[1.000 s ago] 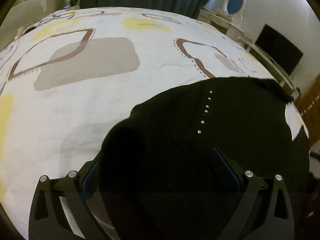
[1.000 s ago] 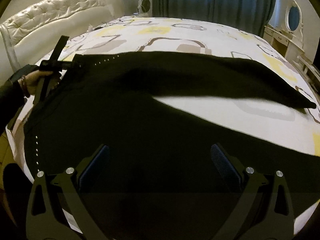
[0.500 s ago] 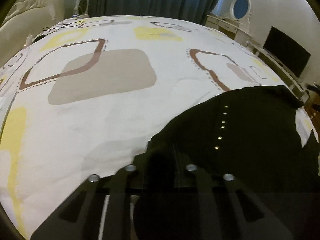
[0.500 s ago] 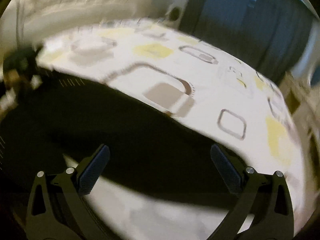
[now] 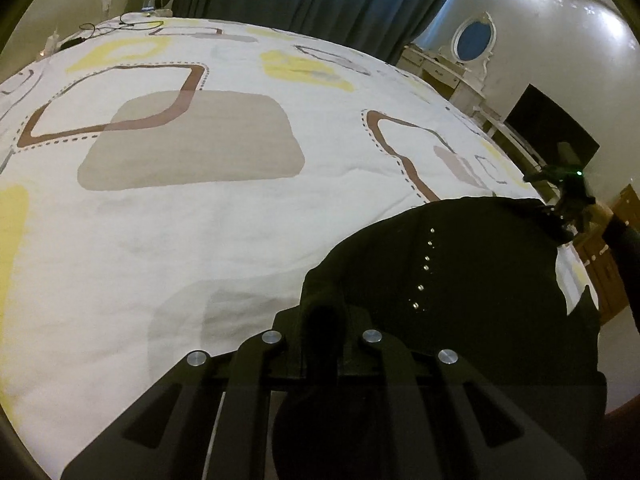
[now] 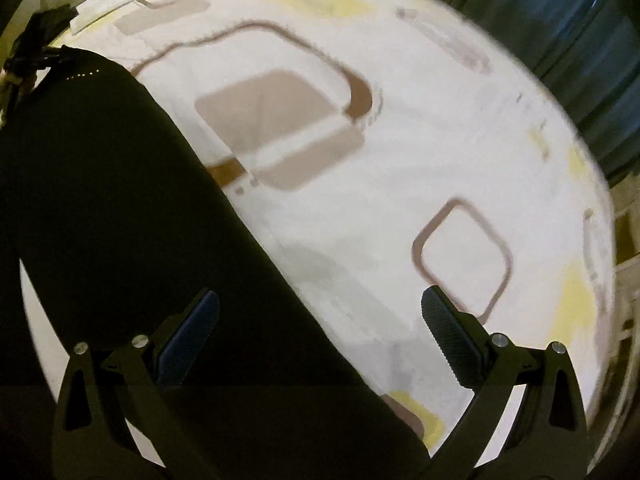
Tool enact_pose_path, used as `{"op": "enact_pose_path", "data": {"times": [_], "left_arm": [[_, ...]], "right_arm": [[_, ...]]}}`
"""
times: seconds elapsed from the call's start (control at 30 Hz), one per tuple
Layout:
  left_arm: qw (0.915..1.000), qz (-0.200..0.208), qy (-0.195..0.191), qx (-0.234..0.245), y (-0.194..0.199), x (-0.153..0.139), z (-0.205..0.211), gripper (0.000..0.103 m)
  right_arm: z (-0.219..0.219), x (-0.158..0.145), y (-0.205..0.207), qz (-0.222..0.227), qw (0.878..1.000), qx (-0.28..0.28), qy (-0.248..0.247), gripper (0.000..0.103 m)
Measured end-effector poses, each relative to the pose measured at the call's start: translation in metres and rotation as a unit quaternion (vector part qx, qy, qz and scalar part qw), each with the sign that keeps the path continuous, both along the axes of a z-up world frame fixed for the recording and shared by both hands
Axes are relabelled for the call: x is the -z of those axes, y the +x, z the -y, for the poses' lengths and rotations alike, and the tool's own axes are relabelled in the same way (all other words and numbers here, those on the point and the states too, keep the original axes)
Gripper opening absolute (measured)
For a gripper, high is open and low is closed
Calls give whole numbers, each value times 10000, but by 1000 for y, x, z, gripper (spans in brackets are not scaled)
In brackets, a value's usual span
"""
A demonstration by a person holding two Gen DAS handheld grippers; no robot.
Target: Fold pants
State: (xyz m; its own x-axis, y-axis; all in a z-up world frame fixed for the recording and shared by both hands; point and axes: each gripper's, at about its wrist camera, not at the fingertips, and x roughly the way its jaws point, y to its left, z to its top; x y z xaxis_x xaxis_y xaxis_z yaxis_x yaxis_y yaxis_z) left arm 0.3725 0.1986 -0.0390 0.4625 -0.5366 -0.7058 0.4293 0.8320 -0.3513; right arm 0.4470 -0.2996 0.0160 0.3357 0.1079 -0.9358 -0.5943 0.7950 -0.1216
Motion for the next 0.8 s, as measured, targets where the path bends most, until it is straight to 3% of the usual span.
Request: {"op": "enact_pose_path", "data": {"times": [0.17, 0.27, 0.4, 0.5, 0.57, 0.67, 0.8], "left_arm": [[10000, -5, 21, 51, 2, 1, -1, 9], [10000, -36, -43, 45, 2, 3, -3, 10], [10000, -58, -52, 48, 2, 4, -4, 11], [9999, -81, -61, 44, 3, 5, -4, 11], [10000, -69, -50, 28, 2, 4, -4, 12], [10000, -45, -18, 3, 2, 4, -3, 13], [10000, -5, 84, 14, 0, 0, 0, 9]], "right_arm": [[23, 8, 14, -534, 9965, 154, 625, 101], [23, 22, 15, -808, 9948, 126, 605, 100], [28, 31, 18, -1036, 9927, 194, 586, 87], [40, 23, 20, -1097, 9899, 386, 813, 54], [41, 19, 16, -1266, 9863, 311, 1008, 16], [29, 15, 3, -1055, 9924, 133, 626, 8], [21, -3, -18, -421, 9988, 117, 235, 8]]}}
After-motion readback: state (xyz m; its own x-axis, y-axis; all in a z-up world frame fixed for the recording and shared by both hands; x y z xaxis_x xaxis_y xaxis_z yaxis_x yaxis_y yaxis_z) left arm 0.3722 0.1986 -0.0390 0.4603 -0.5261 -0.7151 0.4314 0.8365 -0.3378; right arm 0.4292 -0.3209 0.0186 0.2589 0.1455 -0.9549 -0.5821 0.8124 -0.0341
